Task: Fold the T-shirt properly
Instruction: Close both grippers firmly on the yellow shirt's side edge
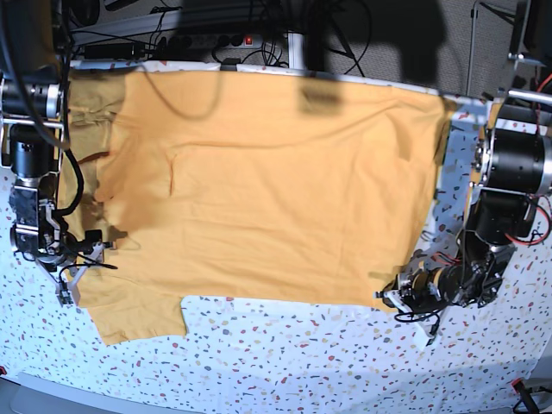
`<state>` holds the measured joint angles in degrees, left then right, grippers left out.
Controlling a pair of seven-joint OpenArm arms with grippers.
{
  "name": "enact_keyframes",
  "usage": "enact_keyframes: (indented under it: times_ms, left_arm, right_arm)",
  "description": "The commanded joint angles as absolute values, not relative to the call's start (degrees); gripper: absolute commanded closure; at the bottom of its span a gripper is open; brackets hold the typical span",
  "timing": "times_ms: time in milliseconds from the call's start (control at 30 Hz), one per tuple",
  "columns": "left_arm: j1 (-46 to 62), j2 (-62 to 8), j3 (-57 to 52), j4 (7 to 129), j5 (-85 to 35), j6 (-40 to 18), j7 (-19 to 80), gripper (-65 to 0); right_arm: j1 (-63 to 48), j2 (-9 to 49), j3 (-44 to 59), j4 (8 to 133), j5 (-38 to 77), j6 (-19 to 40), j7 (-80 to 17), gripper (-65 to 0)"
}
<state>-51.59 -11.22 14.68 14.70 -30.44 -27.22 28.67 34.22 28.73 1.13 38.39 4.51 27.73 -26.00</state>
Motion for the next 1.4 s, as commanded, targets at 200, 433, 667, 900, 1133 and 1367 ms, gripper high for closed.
enact_keyframes:
  times_ms: [200,433,667,900,1133,1367]
  left_arm:
    - [-53.95,-11.42,14.61,15.77,-31.14,-27.68,27.42,0.0]
    - [-53.98,-11.46,14.61,15.77,-31.16,-27.68,27.42,0.0]
    - [-53.98,-11.44,14.59,15.77,-31.16,-27.68,27.40,0.0]
    - [-53.98,-11.46,14.59,15.77,-31.16,-27.68,27.46,0.0]
    - [-53.98,-11.49,14.59,15.81,-33.39,-27.68,29.17,0.0]
    - [-53.98,-11.64,14.59,15.92,-33.50,-27.68,30.20,0.0]
  right_arm:
    - [32.23,29.67,1.32,35.33,1.93,23.00,-22.39,-30.8]
    - [32.08,29.69,1.32,32.23,1.69,23.22,-22.11,0.0]
    - [32.05,29.67,1.32,38.98,3.68,23.24,-27.05,0.0]
    - [32.03,29.65,1.32,46.63,3.70,23.38,-32.18,0.0]
    - [32.03,29.67,1.32,49.15,3.70,23.38,-32.67,0.0]
    - [30.59,29.69,1.32,51.05,6.02,28.27,-32.38,0.0]
